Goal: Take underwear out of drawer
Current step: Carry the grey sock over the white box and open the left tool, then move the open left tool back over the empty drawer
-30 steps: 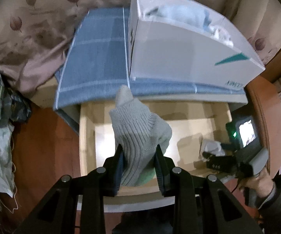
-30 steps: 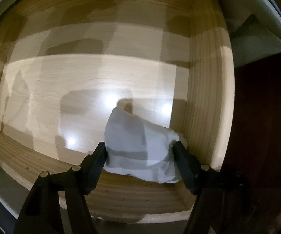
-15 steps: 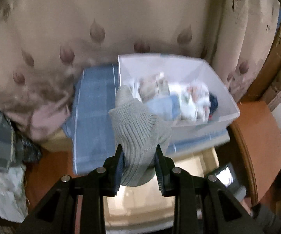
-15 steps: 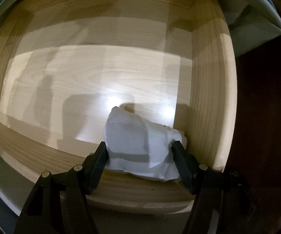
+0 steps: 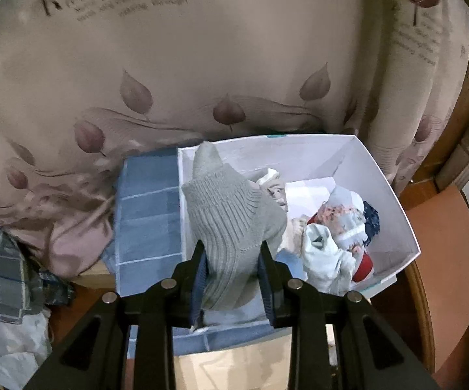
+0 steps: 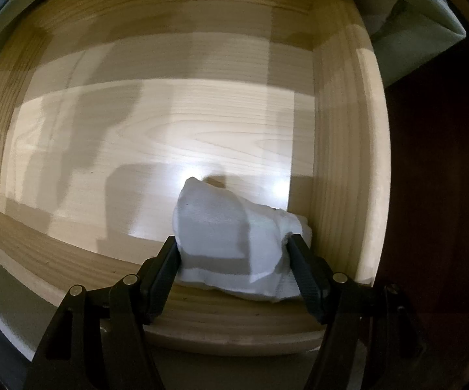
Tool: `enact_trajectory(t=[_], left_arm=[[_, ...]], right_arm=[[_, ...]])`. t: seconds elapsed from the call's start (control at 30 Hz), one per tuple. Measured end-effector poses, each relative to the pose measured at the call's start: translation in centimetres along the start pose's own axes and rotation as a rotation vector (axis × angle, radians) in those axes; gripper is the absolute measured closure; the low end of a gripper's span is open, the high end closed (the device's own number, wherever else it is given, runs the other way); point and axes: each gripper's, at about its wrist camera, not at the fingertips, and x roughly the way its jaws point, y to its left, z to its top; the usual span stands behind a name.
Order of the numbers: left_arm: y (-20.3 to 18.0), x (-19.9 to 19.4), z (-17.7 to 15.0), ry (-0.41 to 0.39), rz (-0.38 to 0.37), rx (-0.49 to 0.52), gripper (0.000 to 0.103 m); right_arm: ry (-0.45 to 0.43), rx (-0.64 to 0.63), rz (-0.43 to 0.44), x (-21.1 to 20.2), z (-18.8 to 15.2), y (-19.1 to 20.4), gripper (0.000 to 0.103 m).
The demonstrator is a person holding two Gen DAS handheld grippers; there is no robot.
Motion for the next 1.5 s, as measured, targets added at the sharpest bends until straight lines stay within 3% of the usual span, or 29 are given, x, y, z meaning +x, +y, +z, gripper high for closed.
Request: enact_trajectory(t=[0.27, 0.43, 0.57, 0.7, 1.03, 1.23, 1.5], left_arm=[[-1.4, 4.8, 0.5, 0.064, 0.028, 0.024, 0.073], [-1.3, 5.7, 0.3, 0.075, 0.032, 0.007, 0.067], [-1.5, 6.1, 0.0, 0.102, 0.038, 0.018, 0.057], [-1.6, 6.0, -0.1, 0.112, 0.044, 0.031, 0.047], [-1.0, 1.2, -0.5, 0.034, 0.056, 0.036, 0.047], [0.3, -2.1, -2.6, 0.006, 0.094, 0.053, 0.047], [2.0, -2.7, -9.9, 0.051, 0.148, 0.045, 0.047]], right_arm=[[-0.001, 0.0, 0.0, -0.1, -0.3, 0.0, 0.037], [0.0, 0.0, 0.0, -0.3, -0.3, -0.2, 0.037], [0.0, -0.001, 0.001, -0.3, -0.2, -0.3, 0.037], [0.0, 0.0, 0.001, -0.3, -0.2, -0.2, 0.037], [0.023, -0.005, -0.007, -0.2, 1.0, 0.1, 0.037], [0.045, -0.011, -0.018, -0.1, 1.3, 0.3, 0.036], [0.069, -0.027, -0.026, -0.1, 1.4, 0.2, 0.036]])
